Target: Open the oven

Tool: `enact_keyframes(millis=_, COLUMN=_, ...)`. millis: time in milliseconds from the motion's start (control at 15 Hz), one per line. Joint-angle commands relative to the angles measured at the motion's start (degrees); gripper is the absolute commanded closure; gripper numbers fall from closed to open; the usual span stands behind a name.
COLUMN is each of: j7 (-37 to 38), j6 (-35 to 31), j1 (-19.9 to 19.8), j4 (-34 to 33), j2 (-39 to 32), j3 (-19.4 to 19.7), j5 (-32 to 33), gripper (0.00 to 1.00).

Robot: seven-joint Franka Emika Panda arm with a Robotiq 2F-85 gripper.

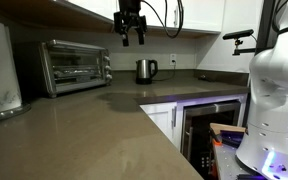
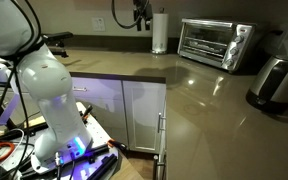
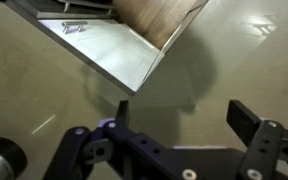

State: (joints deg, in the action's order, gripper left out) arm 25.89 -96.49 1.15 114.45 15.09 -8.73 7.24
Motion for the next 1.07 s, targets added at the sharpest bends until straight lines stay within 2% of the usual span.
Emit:
enact_keyframes(millis=0, j7=-1.70, j6=-3.65, j1=-1.54, j4=0.99, j2=0.33, j3=2.43, j5=4.21, gripper=0.00)
enact_keyframes(millis=200, j7=-0.17, j6=-10.37, j1=-2.33, j4=2.05, j2=0.42, j3=3.83, j5=6.93, gripper=0.00)
enact_keyframes(millis=400, j7=2.36, j6=-17.36, j1=-2.85, j4=3.51, j2=0.56, j3=3.44, j5=10.68, gripper=0.00)
enact_keyframes(millis=467, j7=0.18, j6=-13.76, j1=-2.42, j4=1.84, j2=-0.08, j3=4.10, j5=7.82, gripper=0.00)
enact_keyframes(millis=867, j7=1.15, j6=-16.24, j1=-2.51, j4=2.84, j2=-0.10, j3=3.81, j5=9.23, gripper=0.00)
enact_keyframes(millis=1000, j7=2.57, j6=-20.14, j1=-2.67, j4=3.61, j2=-0.61, j3=3.40, j5=11.10, gripper=0.00)
